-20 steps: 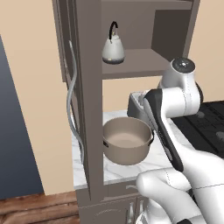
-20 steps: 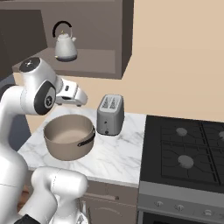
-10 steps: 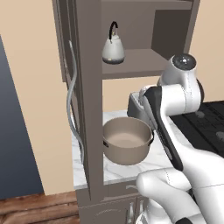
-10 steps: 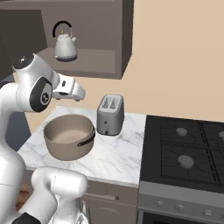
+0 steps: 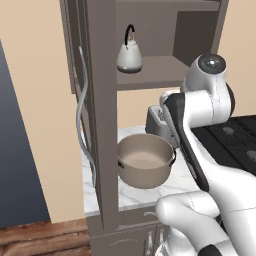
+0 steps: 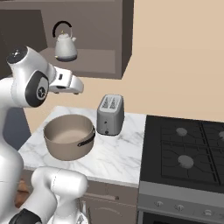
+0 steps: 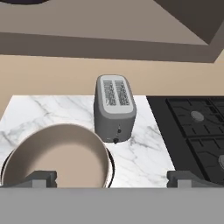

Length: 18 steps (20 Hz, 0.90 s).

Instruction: Pick the kettle from the cabinet and place it on a stove burner. Then pick the pot from the counter and place it on another stove burner. Finally, turn both burners on.

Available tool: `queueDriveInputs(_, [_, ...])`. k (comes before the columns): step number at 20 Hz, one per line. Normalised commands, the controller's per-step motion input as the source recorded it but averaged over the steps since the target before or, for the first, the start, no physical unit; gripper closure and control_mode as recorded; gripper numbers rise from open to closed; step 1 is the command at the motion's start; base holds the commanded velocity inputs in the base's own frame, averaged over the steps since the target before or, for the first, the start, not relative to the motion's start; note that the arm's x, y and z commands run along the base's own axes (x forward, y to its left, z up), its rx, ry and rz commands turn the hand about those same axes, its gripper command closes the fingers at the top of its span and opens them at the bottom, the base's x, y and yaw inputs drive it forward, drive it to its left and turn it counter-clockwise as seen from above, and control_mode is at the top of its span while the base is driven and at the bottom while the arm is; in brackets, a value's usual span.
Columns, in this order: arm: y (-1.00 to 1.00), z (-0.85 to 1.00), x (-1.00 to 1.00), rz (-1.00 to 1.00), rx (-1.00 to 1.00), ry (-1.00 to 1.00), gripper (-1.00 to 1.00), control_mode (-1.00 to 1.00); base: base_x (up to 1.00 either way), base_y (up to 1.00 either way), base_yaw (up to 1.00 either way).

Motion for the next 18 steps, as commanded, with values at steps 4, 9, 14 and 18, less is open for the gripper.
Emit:
queueDriveInputs(4, [0.02, 0.18, 0.00, 0.00, -0.03, -0.04, -1.00, -1.00, 0.00, 0.00, 0.00])
queueDriveInputs(9, [0.03, 0.15, 0.00, 0.00, -0.03, -0.04, -1.00, -1.00, 0.00, 0.00, 0.00])
queueDriveInputs(14, [0.02, 0.17, 0.00, 0.00, -0.03, -0.03, -1.00, -1.00, 0.00, 0.00, 0.00])
queueDriveInputs(18, [0.02, 0.16, 0.01, 0.00, -0.04, -0.04, -1.00, -1.00, 0.00, 0.00, 0.00])
